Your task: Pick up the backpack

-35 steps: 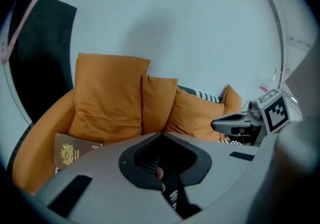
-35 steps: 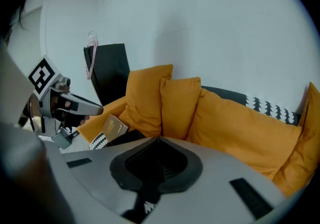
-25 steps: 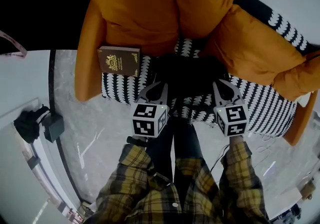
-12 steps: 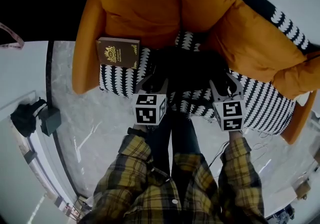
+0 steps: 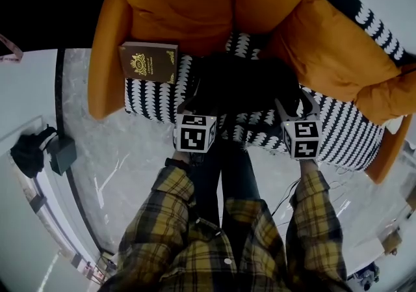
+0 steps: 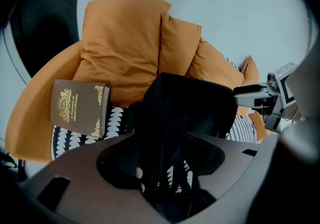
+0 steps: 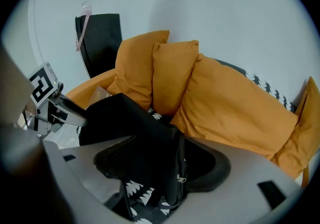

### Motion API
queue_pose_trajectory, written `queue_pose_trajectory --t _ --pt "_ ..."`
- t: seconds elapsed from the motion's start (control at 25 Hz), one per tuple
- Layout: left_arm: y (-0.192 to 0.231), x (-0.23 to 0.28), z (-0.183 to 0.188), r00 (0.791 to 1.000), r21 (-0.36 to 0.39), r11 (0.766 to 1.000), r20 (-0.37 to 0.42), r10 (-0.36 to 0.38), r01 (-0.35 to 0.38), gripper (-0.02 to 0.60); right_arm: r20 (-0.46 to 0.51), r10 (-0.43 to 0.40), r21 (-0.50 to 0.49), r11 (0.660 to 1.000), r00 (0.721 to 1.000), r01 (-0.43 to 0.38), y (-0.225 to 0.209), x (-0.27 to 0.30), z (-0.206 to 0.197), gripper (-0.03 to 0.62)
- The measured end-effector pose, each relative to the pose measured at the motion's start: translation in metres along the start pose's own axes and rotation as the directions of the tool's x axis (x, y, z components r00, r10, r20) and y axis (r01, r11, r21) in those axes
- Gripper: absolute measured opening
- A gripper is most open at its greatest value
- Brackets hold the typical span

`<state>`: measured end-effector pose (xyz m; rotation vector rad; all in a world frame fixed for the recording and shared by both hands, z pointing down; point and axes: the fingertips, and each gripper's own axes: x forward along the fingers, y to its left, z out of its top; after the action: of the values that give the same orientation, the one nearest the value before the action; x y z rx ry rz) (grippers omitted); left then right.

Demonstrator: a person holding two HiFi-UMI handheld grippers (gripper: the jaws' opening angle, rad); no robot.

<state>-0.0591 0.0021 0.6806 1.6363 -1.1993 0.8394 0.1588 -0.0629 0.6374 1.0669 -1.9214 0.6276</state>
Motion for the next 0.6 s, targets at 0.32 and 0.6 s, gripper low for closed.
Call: queue_pose_trajectory --t 0.32,0.6 --pt "0.014 0.030 -0.011 0.999 0.014 1.000 -0.036 0.014 -0.013 0.244 -0.067 -0.029 -0.018 0.999 0.997 0.028 -0.015 0.033 -0.035 0.288" --pt "0.013 0.055 -0.016 0.995 0.071 0.997 -0.095 0.001 0.006 0.245 -0.113 -0.017 -0.060 0.998 0.993 0.010 -0.022 0.062 -0.048 0.288"
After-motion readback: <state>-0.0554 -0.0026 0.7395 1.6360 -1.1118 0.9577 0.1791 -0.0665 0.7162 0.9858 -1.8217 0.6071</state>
